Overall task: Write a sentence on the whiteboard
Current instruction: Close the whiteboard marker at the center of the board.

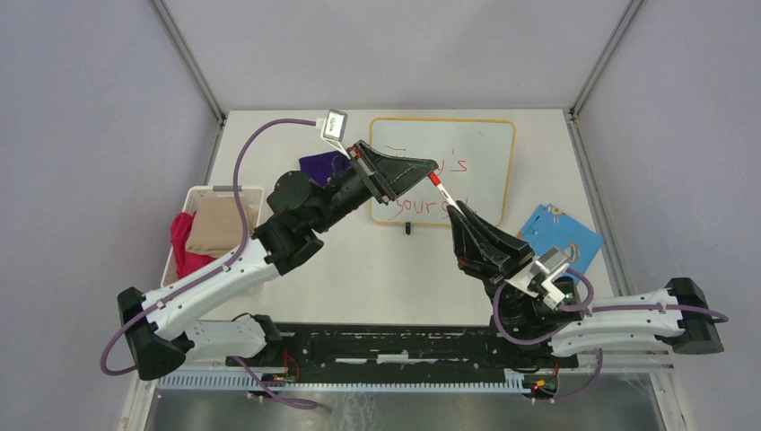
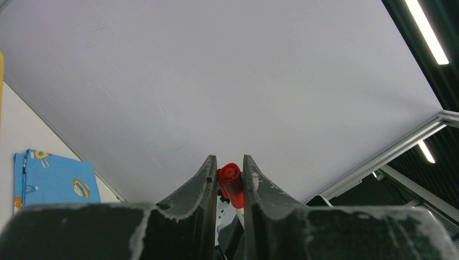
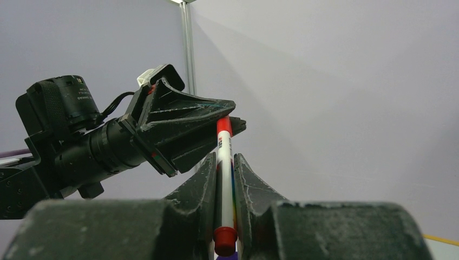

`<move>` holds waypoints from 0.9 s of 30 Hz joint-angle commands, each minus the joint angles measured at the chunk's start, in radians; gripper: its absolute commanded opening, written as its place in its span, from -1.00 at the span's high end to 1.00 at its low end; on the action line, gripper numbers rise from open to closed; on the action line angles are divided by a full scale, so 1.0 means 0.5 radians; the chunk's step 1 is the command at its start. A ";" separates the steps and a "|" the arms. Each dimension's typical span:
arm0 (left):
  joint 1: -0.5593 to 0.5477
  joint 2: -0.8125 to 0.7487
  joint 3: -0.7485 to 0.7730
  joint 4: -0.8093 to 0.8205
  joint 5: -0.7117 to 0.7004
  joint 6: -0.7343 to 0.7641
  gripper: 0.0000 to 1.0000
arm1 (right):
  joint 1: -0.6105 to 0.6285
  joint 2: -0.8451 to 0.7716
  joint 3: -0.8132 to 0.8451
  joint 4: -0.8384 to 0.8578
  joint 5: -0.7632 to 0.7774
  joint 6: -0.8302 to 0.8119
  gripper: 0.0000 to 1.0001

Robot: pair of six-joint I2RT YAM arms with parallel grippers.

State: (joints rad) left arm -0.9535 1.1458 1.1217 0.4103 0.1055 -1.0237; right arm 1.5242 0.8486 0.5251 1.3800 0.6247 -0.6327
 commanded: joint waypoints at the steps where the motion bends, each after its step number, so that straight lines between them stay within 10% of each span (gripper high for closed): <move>1: -0.016 0.007 -0.018 0.014 0.094 -0.084 0.96 | -0.004 0.038 0.077 0.036 0.108 -0.054 1.00; 27: -0.439 0.090 -0.066 -0.061 0.145 -0.002 0.96 | -0.005 0.199 0.149 0.243 0.201 -0.260 1.00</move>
State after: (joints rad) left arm -1.0519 1.1549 1.1007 0.4683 -0.0803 -1.0359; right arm 1.5383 0.9234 0.5385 1.5063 0.6552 -0.7181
